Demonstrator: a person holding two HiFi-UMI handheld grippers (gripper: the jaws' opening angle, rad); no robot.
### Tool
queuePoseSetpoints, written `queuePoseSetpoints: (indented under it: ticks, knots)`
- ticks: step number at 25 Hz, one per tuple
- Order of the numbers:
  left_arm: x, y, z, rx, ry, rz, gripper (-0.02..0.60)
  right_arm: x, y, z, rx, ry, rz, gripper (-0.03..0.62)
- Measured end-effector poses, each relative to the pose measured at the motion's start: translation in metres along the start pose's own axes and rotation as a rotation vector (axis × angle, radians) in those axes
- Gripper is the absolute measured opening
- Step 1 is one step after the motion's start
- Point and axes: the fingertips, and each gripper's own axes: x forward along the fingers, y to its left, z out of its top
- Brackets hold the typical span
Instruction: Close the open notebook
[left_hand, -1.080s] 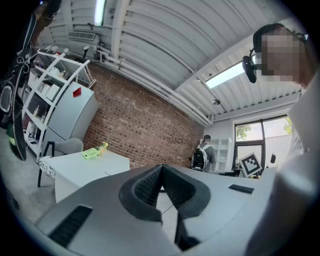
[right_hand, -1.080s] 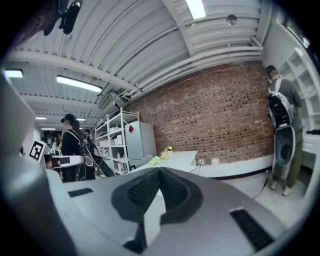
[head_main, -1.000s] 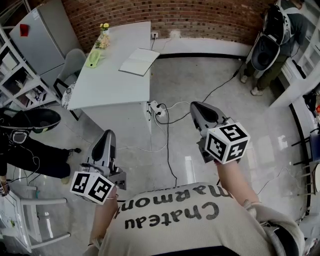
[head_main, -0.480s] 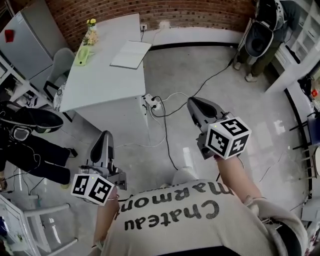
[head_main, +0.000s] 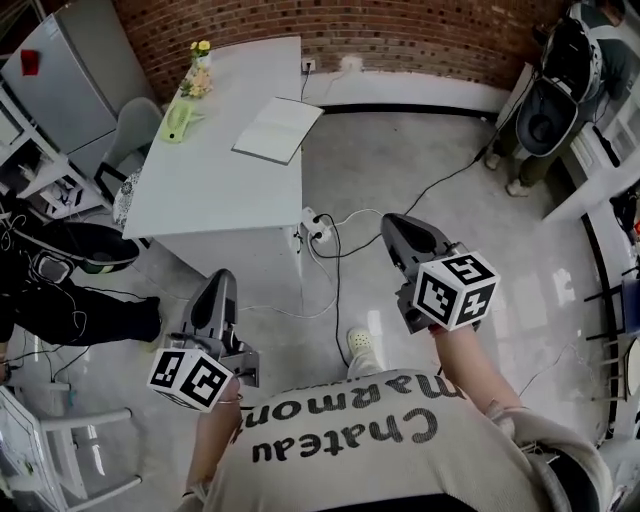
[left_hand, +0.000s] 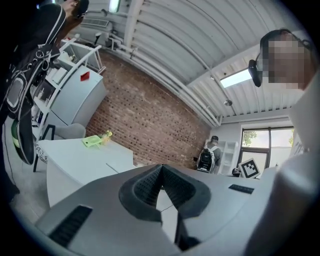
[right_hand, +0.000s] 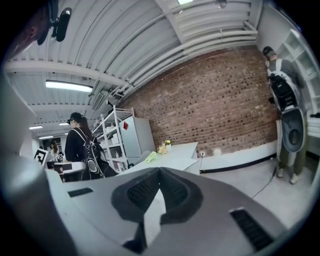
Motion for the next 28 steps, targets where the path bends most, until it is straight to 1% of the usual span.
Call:
queuePoseSetpoints:
  ticks: [3, 5, 9, 14, 16, 20, 24, 26, 28]
  knots:
    - [0.033, -0.001, 0.006, 0.003, -0.008, 0.000, 0.000, 0.027, -0.026, 0.014, 0.020, 0.008, 0.021, 0.003]
    - [0.054, 0.003, 0.012, 0.002, -0.023, 0.023, 0.001, 0.049, -0.041, 0.024, 0.018, 0.016, 0.041, 0.003]
    - [0.098, 0.012, 0.020, -0.026, -0.048, 0.063, 0.000, 0.089, -0.067, 0.045, -0.002, 0.036, 0.089, 0.003]
    - [0.138, 0.010, 0.024, -0.005, -0.067, 0.105, 0.000, 0.124, -0.105, 0.075, -0.017, -0.006, 0.116, 0.003]
    - [0.147, 0.011, 0.024, -0.003, -0.073, 0.130, 0.000, 0.138, -0.114, 0.080, -0.010, 0.002, 0.141, 0.003]
    - [0.152, 0.022, 0.017, -0.032, -0.075, 0.161, 0.000, 0.167, -0.124, 0.067, 0.028, 0.048, 0.172, 0.003]
    - [0.159, 0.044, 0.004, -0.046, -0.034, 0.191, 0.000, 0.191, -0.133, 0.039, 0.099, 0.108, 0.169, 0.003]
    - [0.166, 0.058, 0.000, -0.061, -0.010, 0.192, 0.000, 0.203, -0.135, 0.027, 0.147, 0.137, 0.159, 0.003]
    - [0.180, 0.073, 0.003, -0.073, 0.000, 0.172, 0.000, 0.218, -0.139, 0.023, 0.173, 0.156, 0.140, 0.003]
